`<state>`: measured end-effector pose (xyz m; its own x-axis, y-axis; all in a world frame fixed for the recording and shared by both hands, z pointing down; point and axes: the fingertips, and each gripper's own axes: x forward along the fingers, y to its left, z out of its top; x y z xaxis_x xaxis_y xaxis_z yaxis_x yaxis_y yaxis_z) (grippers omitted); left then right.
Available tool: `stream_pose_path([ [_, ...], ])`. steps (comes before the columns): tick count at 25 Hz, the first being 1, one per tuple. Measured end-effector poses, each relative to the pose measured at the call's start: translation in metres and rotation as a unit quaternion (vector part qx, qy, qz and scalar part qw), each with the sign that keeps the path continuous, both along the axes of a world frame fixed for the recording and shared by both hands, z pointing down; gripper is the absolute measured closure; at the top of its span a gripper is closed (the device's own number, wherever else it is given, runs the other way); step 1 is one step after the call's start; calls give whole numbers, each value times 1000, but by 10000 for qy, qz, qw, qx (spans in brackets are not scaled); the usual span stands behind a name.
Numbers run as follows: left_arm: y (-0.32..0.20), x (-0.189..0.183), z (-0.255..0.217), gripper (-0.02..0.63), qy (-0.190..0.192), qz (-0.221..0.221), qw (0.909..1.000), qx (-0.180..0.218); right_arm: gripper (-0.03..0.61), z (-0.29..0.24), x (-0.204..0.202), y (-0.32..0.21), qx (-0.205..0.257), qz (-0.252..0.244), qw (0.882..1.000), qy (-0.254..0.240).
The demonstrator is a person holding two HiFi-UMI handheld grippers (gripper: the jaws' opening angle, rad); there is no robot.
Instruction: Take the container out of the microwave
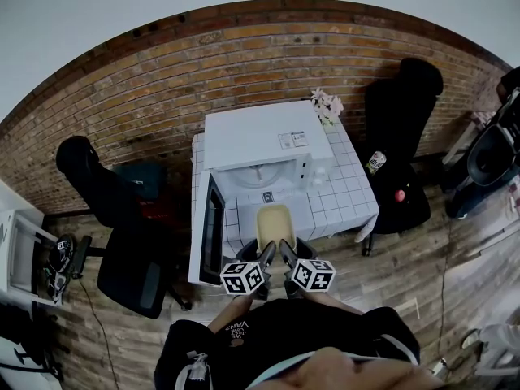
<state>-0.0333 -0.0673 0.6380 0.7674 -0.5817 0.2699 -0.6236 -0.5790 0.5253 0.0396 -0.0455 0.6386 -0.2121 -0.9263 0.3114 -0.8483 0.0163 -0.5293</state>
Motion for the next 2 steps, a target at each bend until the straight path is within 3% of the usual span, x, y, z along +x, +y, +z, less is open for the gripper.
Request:
stream_pose_path([
  [2,-2,1,0,382,-5,3,10000,4,374,0,1,-1,-1,0,10000,0],
])
